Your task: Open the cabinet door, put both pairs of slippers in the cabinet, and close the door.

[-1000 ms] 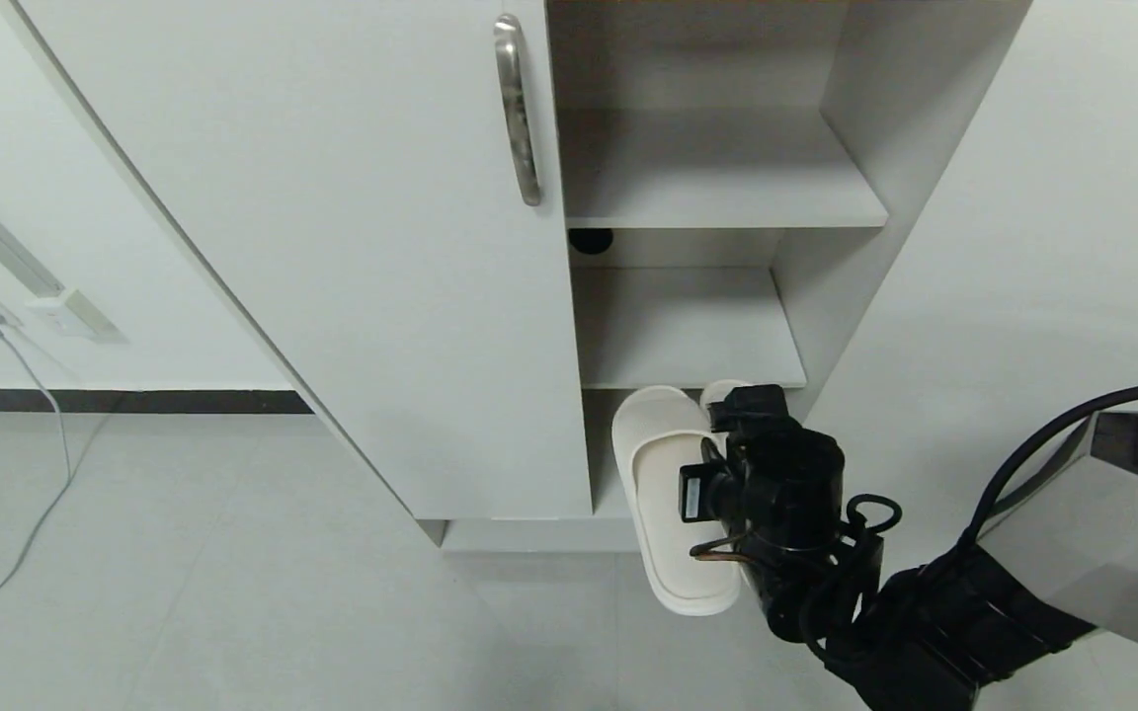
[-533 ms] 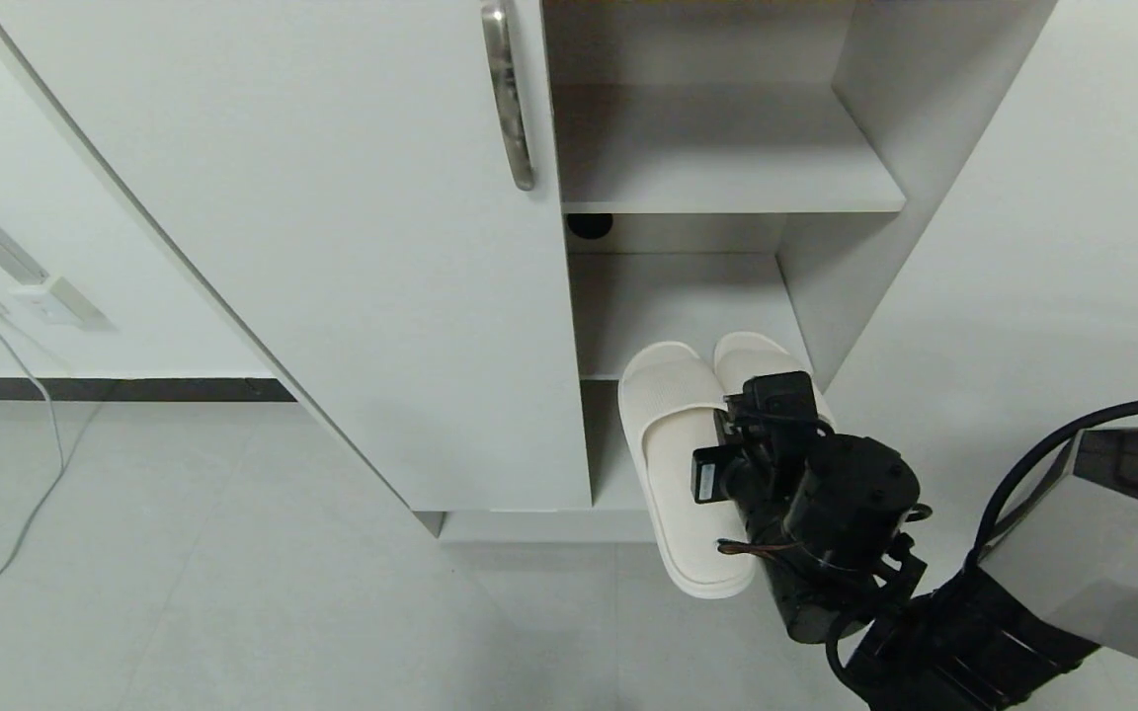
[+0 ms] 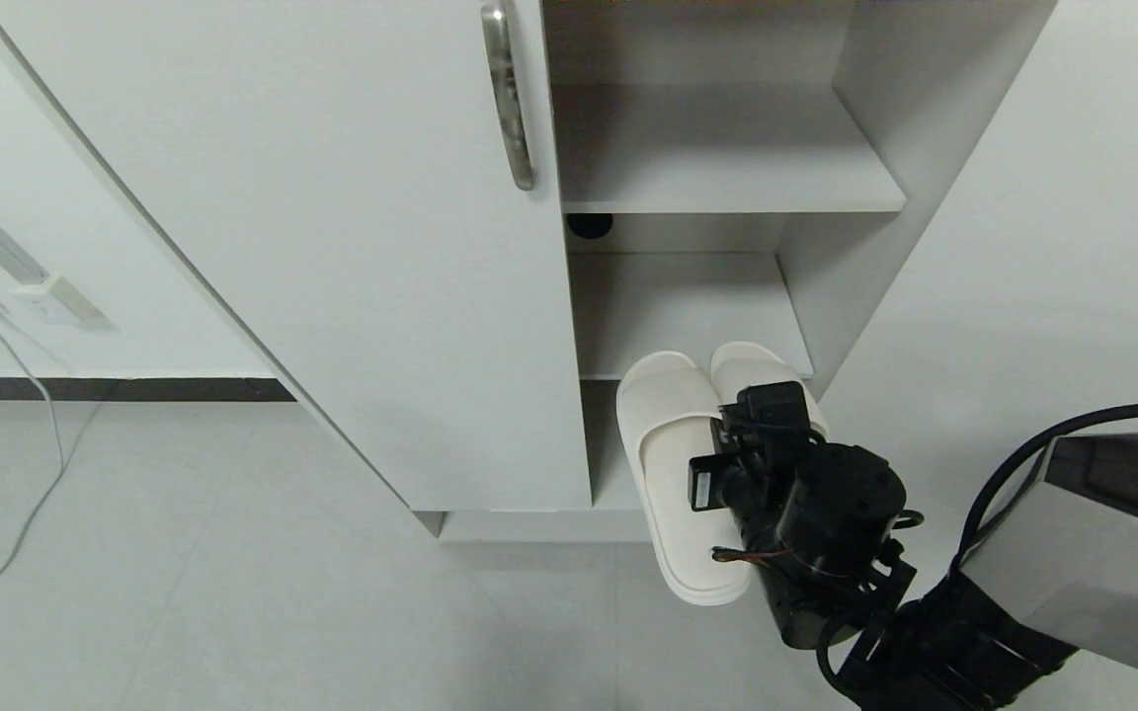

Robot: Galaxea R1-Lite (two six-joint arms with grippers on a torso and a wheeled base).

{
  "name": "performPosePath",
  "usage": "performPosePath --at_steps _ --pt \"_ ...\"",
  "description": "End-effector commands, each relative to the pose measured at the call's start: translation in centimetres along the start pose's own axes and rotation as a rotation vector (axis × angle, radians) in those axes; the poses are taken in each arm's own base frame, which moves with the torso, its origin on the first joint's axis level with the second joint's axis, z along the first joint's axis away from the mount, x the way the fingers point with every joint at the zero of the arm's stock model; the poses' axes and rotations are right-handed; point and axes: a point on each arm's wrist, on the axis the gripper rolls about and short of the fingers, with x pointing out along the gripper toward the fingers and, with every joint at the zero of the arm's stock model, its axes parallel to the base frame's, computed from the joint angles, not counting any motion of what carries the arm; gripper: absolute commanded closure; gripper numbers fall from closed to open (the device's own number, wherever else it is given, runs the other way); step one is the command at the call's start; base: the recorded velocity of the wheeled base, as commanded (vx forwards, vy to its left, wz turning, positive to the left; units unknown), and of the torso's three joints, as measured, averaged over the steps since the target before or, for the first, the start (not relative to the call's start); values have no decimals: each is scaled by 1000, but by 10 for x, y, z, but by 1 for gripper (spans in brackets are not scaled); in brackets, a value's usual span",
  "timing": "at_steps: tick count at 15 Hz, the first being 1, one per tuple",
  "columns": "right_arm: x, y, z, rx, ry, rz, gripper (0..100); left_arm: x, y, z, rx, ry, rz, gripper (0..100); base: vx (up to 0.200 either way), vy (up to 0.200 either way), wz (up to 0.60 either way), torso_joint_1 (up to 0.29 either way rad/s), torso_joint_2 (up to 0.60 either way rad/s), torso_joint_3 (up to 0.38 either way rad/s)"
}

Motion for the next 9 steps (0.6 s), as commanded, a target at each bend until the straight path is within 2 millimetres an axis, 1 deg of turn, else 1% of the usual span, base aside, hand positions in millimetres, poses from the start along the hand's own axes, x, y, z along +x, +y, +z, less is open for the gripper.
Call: performPosePath --at_steps 1,6,8,9 --pt "0 0 -2 -3 4 -1 100 0 0 0 0 1 -1 100 200 0 0 2 2 -2" --pt "1 1 -3 2 6 0 100 0 0 0 0 1 -1 100 200 0 0 0 4 2" --pt "2 2 -10 10 20 -2 100 0 0 0 0 1 -1 100 0 0 0 0 0 0" --pt "8 5 -16 17 25 -7 100 0 0 0 0 1 -1 100 0 0 0 0 0 0"
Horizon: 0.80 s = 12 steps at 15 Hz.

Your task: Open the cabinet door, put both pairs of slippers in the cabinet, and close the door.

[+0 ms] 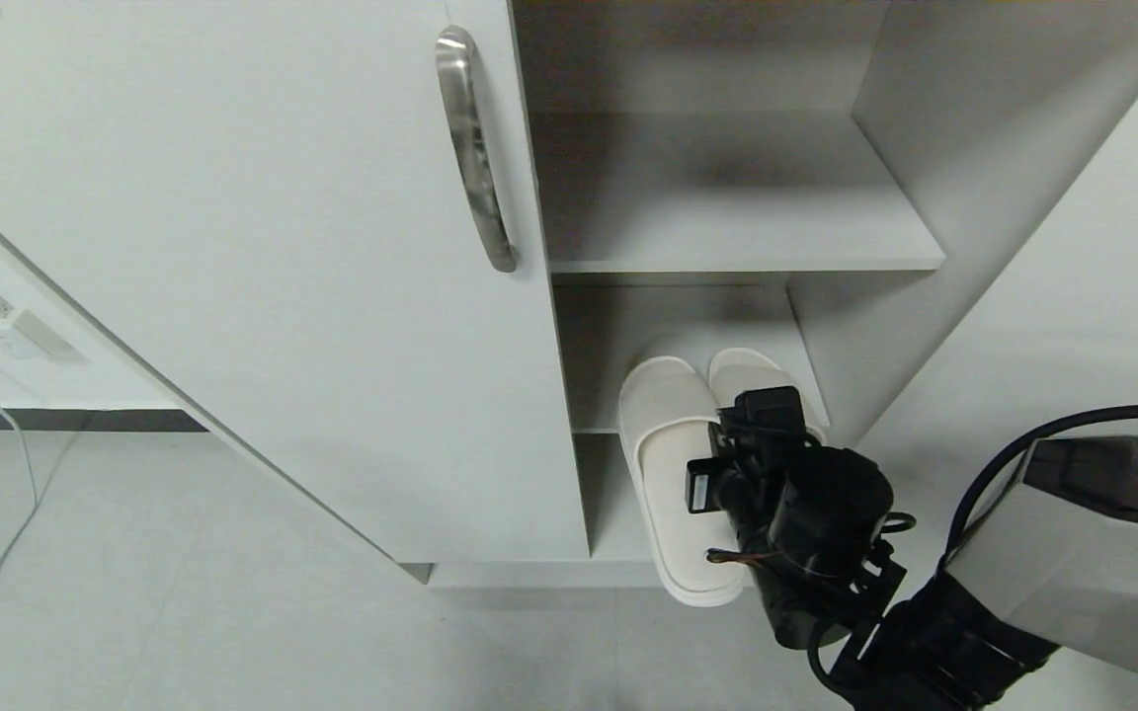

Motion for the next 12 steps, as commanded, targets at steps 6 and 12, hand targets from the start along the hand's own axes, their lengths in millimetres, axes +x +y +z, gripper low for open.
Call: performPosePath --at_steps 6,12 --pt "37 -1 -12 17 34 -59 100 0 0 0 0 1 2 100 0 0 0 0 0 0" --pt "75 4 -4 25 17 -98 100 0 0 0 0 1 2 100 0 0 0 0 0 0"
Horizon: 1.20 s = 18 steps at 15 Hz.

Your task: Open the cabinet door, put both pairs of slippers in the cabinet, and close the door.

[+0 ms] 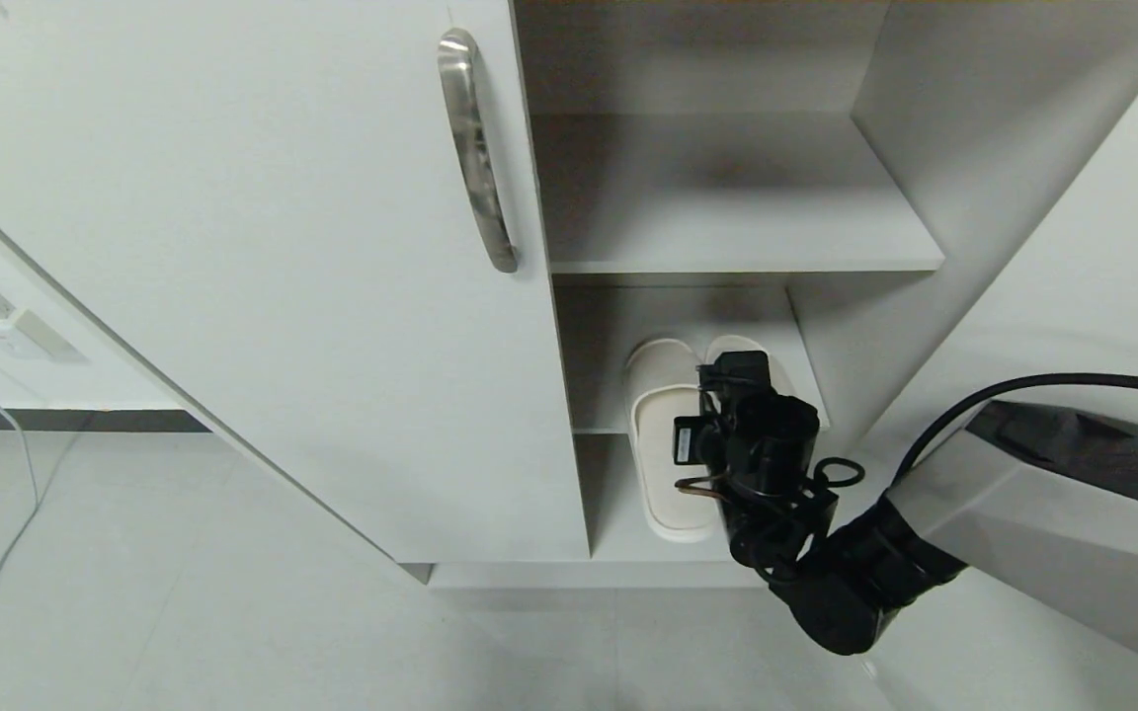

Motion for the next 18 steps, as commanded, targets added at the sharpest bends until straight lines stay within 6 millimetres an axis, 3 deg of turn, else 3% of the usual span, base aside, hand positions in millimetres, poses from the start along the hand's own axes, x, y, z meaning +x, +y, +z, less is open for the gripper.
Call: performPosePath --at_steps 1,7,12,18 --pt "11 3 3 9 -13 -10 100 0 0 0 0 2 1 100 0 0 0 0 0 0" --pt "35 5 14 13 -33 -36 100 0 0 0 0 2 1 100 0 0 0 0 0 0" --pt "49 8 41 0 -92 -38 100 0 0 0 0 2 1 100 0 0 0 0 0 0" --pt "58 5 35 -16 -77 -23 100 0 0 0 0 2 -1 100 0 0 0 0 0 0"
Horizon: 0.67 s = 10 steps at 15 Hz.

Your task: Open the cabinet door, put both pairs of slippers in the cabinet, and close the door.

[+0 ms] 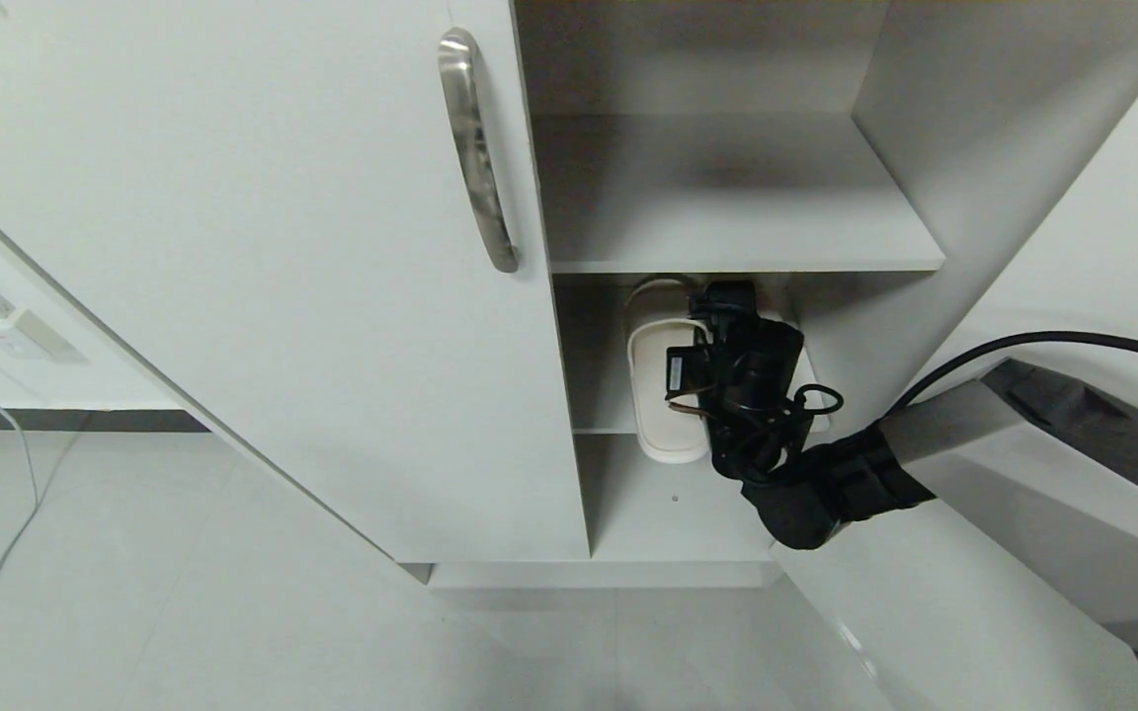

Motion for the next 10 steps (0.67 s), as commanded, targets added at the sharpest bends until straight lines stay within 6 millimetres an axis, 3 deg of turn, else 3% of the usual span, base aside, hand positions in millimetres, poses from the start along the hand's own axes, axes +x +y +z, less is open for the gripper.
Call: performPosePath --at_steps 1,6,7,10 --pt "1 0 -6 -5 8 -1 100 0 0 0 0 1 0 100 0 0 0 0 0 0" --pt "1 2 -14 -13 23 2 100 0 0 0 0 1 2 100 0 0 0 0 0 0" --pt "1 2 -13 -12 21 2 0 0 0 0 0 1 2 100 0 0 0 0 0 0" --pt "-6 2 -16 -24 40 9 0 0 0 0 0 1 2 100 0 0 0 0 0 0"
